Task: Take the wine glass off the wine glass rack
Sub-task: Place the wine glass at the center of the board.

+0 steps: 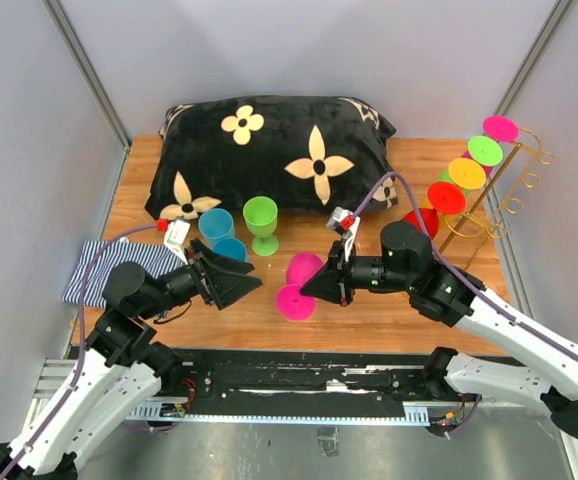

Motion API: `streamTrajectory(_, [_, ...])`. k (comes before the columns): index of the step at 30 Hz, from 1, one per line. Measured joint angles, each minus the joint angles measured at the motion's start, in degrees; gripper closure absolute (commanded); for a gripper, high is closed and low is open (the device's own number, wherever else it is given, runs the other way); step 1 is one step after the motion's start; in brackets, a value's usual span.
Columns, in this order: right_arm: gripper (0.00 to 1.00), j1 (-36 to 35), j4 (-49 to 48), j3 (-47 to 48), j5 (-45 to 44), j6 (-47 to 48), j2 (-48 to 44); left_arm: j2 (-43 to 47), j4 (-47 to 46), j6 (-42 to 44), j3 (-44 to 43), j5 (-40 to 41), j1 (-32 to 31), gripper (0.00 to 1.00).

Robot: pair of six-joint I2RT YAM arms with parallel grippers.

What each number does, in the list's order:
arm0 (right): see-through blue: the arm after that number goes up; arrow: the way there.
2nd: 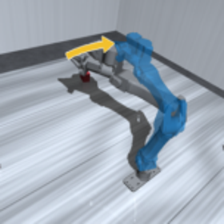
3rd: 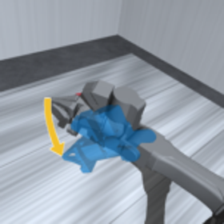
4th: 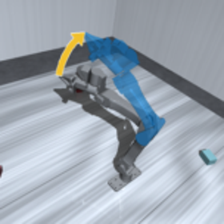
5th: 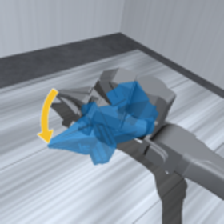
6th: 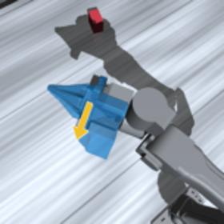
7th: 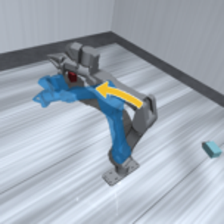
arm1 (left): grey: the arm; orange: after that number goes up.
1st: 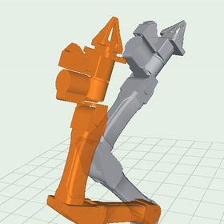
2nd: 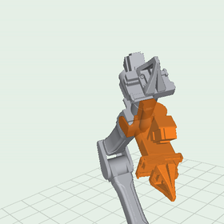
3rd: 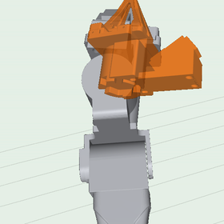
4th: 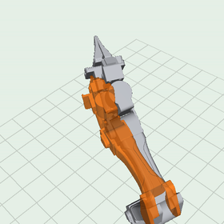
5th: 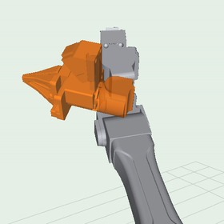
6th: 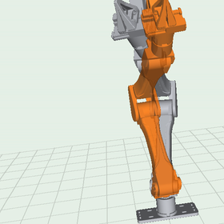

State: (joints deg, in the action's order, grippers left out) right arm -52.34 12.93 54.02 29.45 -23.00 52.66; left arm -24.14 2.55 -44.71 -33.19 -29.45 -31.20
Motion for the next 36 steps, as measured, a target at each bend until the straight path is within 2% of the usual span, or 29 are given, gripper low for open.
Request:
streamTrajectory(6, [0.99,-2.16,-6.64,-2.49,-2.82,-0.09,-0.61,-2.71,0.94,0.94,-0.07,-0.68,-2.19,0.23])
streamTrajectory(13, [0.99,-2.16,-11.10,-4.04,-4.20,-1.09,-1.57,-5.11,-2.21,0.76,0.39,2.38,-11.85,0.38])
streamTrajectory(17, [0.99,-2.16,-11.89,-4.04,-4.48,-1.20,-2.08,-7.23,-4.02,1.01,0.50,3.74,-14.69,0.52])
streamTrajectory(24, [0.99,-2.16,-11.08,-4.04,-4.57,-0.55,-3.15,-9.38,-3.74,2.16,0.48,5.86,-15.23,0.95])
streamTrajectory(25, [0.98,-2.16,-10.84,-4.04,-4.50,-0.44,-3.28,-9.35,-3.78,2.32,0.46,5.97,-15.26,0.99])
streamTrajectory(29, [0.89,-2.16,-10.36,-3.98,-4.07,-0.09,-3.61,-9.01,-4.20,2.62,0.39,5.57,-15.61,1.00])
streamTrajectory(32, [0.70,-2.16,-10.27,-3.93,-3.63,-0.20,-3.93,-8.52,-4.79,2.38,0.42,5.42,-15.80,1.00])
streamTrajectory(35, [0.61,-2.16,-9.86,-3.93,-2.58,-0.57,-4.55,-7.96,-5.35,2.25,0.46,5.51,-15.78,1.00])
streamTrajectory(36, [0.61,-2.16,-9.68,-3.93,-2.12,-0.74,-4.81,-7.72,-5.44,2.25,0.48,5.53,-15.78,1.00])
